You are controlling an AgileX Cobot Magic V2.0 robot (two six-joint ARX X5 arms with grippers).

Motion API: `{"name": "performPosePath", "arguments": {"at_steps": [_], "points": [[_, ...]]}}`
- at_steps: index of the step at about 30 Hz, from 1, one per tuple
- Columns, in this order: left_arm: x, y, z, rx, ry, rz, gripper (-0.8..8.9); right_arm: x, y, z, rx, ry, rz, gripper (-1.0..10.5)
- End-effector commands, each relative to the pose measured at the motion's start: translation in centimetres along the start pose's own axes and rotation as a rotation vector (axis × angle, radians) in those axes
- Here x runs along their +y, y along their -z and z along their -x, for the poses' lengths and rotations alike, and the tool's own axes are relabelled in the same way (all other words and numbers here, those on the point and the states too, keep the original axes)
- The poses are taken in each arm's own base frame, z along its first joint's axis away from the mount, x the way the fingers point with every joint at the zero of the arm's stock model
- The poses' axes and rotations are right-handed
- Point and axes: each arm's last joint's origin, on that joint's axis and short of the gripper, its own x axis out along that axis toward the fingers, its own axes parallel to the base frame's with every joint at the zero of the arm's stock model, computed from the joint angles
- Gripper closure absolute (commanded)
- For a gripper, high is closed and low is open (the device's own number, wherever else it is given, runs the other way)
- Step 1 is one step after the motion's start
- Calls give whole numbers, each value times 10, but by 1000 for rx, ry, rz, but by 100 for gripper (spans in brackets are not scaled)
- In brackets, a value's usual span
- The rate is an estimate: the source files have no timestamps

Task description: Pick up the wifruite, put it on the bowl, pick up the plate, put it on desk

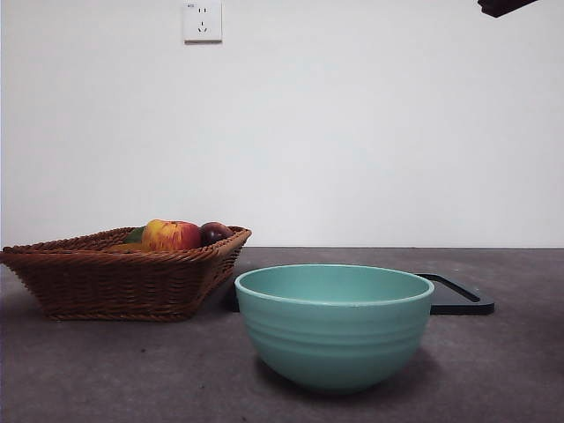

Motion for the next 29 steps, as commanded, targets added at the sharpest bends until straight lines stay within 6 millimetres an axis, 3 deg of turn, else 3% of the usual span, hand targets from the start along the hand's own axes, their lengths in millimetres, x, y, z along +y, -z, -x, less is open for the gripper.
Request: {"name": "performPosePath", "arguments": {"at_steps": [1, 7, 11, 21, 29], "points": [[5, 0, 16, -159, -168, -94, 806, 3, -4, 2, -16, -9, 23, 941], [6, 40, 37, -281, -554, -126, 806, 3, -4, 2, -16, -9, 24, 941], [6, 77, 38, -260, -674, -98, 806, 3, -4, 2, -16, -9, 24, 941], [2, 166, 24, -146, -684, -42, 806, 3, -4, 2, -16, -9, 24, 941], [1, 203, 18, -115, -690, -13, 806, 3, -4, 2, -16, -9, 23, 941]]}}
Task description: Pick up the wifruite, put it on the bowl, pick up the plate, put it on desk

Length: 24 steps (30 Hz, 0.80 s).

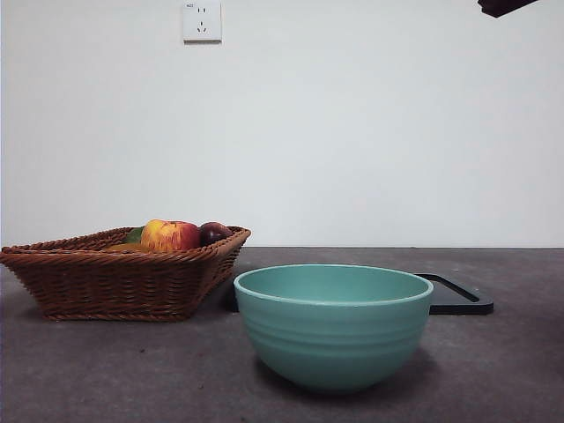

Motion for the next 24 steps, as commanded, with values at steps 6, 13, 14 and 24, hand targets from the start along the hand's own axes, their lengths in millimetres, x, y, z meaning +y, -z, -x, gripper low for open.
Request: {"name": "performPosePath", "arguments": {"at_steps": [6, 13, 14, 24], "points": [[0, 17, 1, 44, -54, 28, 806, 3, -4, 2, -16, -9, 24, 941], [0, 29, 0, 126, -69, 35, 806, 3, -4, 2, -16, -9, 24, 941], [0, 31, 0, 141, -71, 37, 806, 3, -4, 2, -16, -9, 23, 941], [1, 35, 1, 190, -74, 60, 806, 3, -4, 2, -16, -9, 24, 941]]}}
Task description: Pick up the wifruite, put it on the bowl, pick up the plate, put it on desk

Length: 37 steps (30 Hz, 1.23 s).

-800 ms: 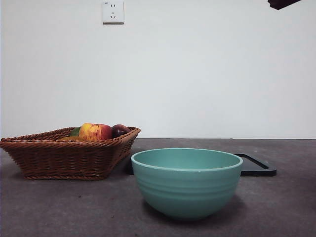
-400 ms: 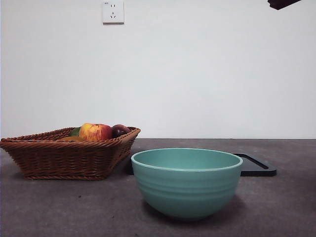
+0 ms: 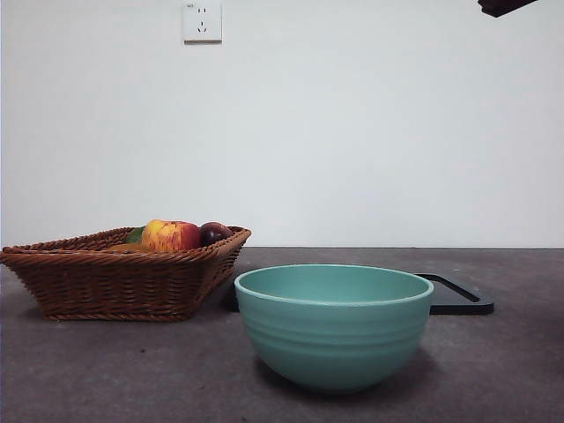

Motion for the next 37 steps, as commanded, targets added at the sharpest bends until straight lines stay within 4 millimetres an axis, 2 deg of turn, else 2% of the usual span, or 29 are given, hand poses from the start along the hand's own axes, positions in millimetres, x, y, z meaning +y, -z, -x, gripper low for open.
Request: {"name": "performPosePath", "arguments": {"at_steps": [1, 29, 33, 37], "points": [[0, 7, -2, 26, -2, 9, 806, 3, -4, 2, -16, -9, 24, 941], [0, 7, -2, 26, -2, 9, 806, 3, -4, 2, -20, -10, 24, 941], [0, 7, -2, 26, -1, 9, 806, 3, -5, 10, -86, 0, 72, 941], [0, 7, -2, 26, -1, 9, 806, -4, -14, 25, -252, 61, 161, 941]]}}
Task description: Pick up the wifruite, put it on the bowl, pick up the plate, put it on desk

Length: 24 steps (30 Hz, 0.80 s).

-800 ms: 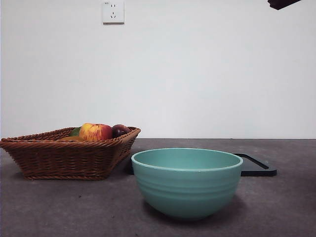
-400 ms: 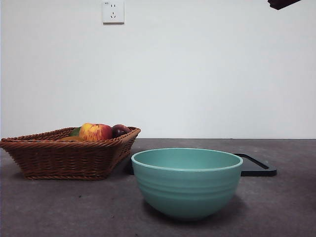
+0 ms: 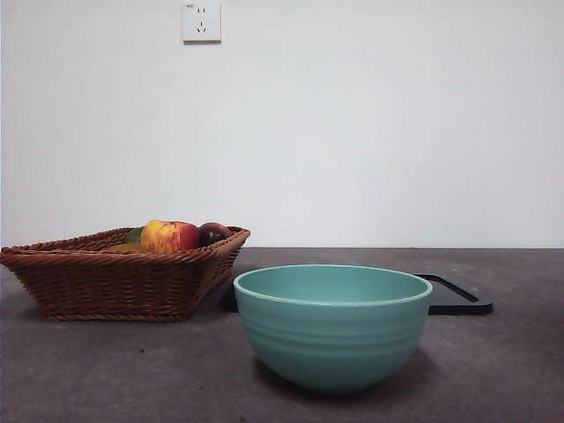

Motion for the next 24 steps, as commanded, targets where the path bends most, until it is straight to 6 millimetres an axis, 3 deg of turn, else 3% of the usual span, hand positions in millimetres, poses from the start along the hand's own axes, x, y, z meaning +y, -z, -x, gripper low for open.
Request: {"name": "performPosePath", "arguments": {"at_steps": [1, 6, 11, 16, 24], "points": [[0, 7, -2, 26, -2, 5, 806, -6, -12, 12, -146, 58, 106, 941], [0, 7, -2, 26, -2, 5, 806, -21, -15, 36, -361, 227, 155, 941], [0, 7, -2, 26, -2, 5, 806, -38, 3, 46, -461, 413, 197, 941], [0, 7, -2, 26, -2, 5, 806, -58, 34, 40, -576, 592, 183, 941], [0, 7, -2, 26, -2, 5, 806, -82, 89, 12, -707, 772, 172, 941]]}}
